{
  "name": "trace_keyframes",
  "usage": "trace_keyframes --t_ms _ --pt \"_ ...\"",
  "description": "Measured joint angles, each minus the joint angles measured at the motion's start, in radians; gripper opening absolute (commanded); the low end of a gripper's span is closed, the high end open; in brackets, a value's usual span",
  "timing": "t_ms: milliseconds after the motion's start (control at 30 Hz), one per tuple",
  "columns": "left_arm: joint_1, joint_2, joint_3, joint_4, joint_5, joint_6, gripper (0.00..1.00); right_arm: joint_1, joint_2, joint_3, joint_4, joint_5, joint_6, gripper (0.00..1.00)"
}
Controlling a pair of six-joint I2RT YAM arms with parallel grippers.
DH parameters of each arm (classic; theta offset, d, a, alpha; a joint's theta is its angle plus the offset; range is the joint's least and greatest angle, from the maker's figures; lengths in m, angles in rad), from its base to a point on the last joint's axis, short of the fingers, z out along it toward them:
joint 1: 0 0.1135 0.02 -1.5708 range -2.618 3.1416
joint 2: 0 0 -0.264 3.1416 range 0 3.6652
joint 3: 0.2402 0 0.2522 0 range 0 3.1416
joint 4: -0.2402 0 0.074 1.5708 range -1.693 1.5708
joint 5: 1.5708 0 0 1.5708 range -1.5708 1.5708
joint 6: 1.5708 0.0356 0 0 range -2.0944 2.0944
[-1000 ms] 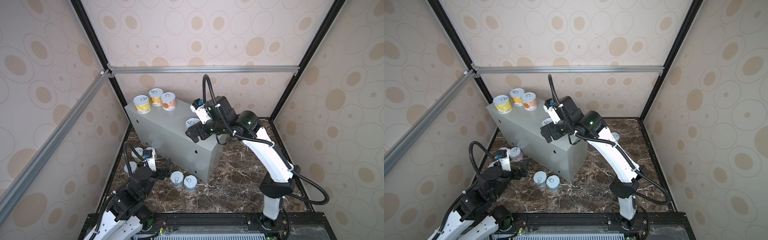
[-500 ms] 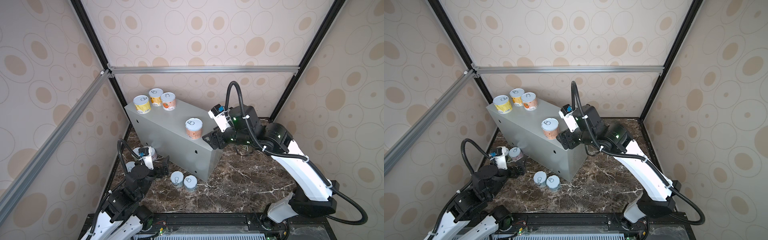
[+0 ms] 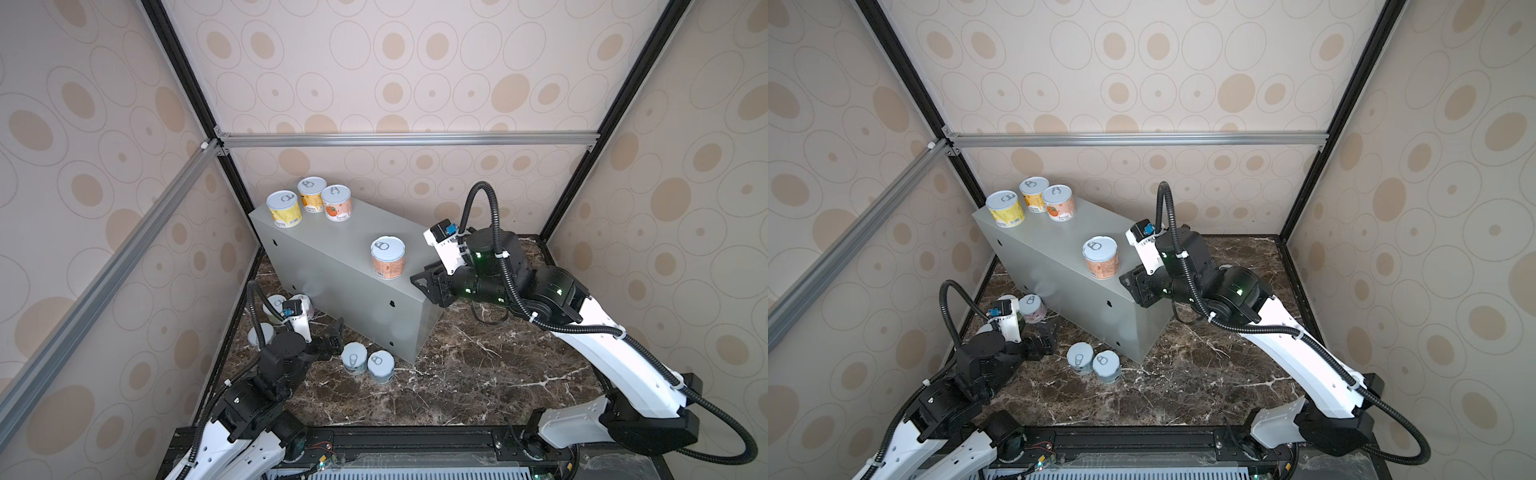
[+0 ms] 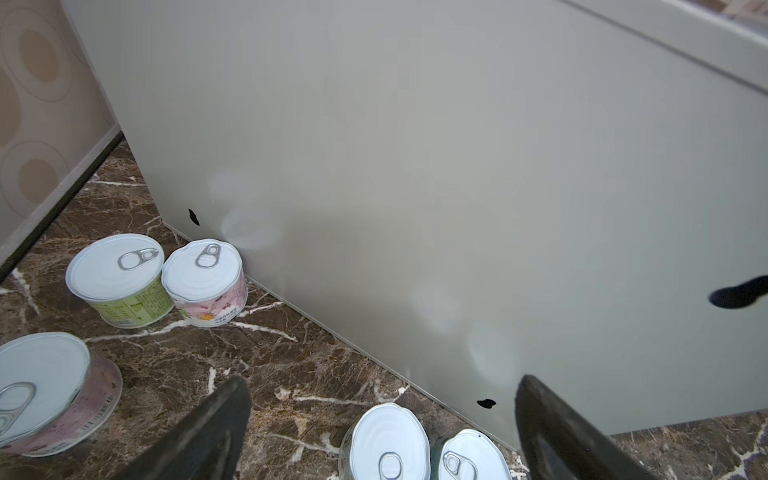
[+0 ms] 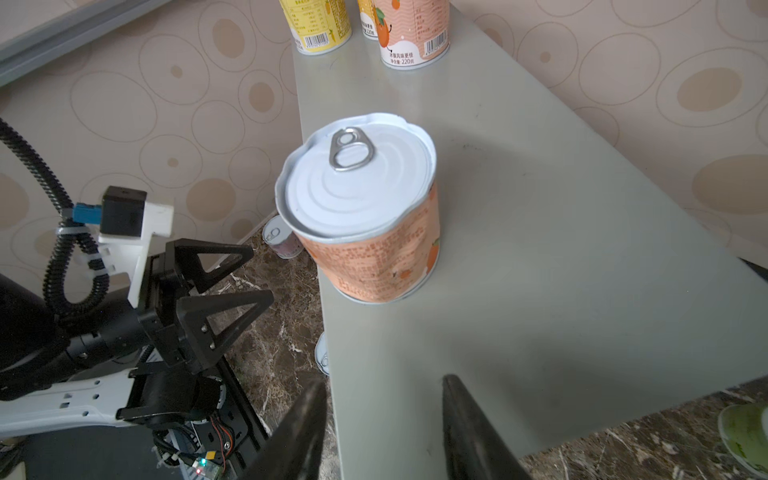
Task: Place and organize the canned foods onto the counter
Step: 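Lower the held can onto the cabinet top near its nearer end, then slide the held can along the cabinet top toward the other cans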
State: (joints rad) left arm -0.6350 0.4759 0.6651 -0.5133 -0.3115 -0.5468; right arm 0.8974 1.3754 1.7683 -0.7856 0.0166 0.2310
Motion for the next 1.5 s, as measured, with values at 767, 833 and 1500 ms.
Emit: trace_keyframes --t_ms 767,833,1500 --pt "0.000 0.013 -0.001 0.031 0.037 -0.006 0.99 0.000 0.246 0.169 0.069 -0.035 0.012 0.32" --pt "0.000 0.013 -0.001 0.031 0.037 -0.005 0.99 0.000 0.279 0.201 0.071 -0.042 0.012 0.32" --pt "0.000 0.044 0.003 0.037 0.087 0.010 0.99 0.000 0.612 0.579 0.076 -0.079 0.042 0.32"
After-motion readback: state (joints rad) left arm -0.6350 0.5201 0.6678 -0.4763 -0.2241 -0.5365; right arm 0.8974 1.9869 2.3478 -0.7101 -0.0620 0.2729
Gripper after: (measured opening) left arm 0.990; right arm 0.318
